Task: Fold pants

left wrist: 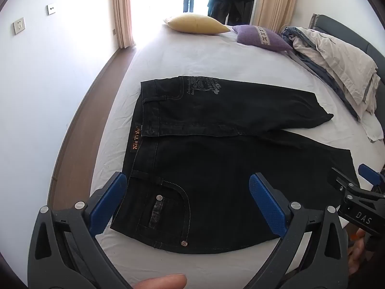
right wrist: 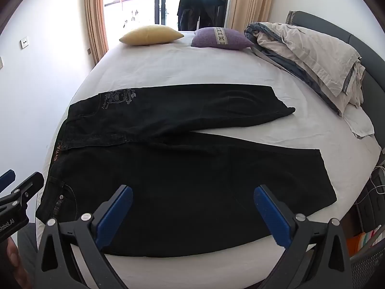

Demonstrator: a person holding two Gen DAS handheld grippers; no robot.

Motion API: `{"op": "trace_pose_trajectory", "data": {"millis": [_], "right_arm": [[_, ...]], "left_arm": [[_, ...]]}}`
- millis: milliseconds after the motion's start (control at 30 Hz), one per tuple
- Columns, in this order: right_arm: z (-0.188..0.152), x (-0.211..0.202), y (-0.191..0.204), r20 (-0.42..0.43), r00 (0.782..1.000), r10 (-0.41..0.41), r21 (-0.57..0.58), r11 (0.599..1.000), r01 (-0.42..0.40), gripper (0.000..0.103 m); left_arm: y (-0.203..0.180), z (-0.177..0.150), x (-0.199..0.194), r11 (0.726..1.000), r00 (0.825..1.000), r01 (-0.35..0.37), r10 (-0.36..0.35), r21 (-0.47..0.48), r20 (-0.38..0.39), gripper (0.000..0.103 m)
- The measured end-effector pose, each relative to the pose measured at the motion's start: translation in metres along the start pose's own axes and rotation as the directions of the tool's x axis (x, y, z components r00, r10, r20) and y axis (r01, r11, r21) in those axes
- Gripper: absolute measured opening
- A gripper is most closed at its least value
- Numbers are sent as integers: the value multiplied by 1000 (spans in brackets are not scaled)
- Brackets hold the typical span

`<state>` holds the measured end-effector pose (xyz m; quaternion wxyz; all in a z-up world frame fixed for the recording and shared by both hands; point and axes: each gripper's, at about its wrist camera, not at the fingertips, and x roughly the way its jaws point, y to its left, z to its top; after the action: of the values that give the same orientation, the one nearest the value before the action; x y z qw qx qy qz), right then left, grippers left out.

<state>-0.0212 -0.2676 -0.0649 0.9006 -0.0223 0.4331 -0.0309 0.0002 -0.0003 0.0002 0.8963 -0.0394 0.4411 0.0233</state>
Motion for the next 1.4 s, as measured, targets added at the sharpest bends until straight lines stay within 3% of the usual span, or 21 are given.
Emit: {"op": "trace_pose_trajectory", "data": {"millis": [1400], "right_arm": [[-6,5,-2,-5,1000,9,3,1000,-9,103]], "left_arm": [[-1,-7,6,1000,1000,11,-11,1,-10,103]]}}
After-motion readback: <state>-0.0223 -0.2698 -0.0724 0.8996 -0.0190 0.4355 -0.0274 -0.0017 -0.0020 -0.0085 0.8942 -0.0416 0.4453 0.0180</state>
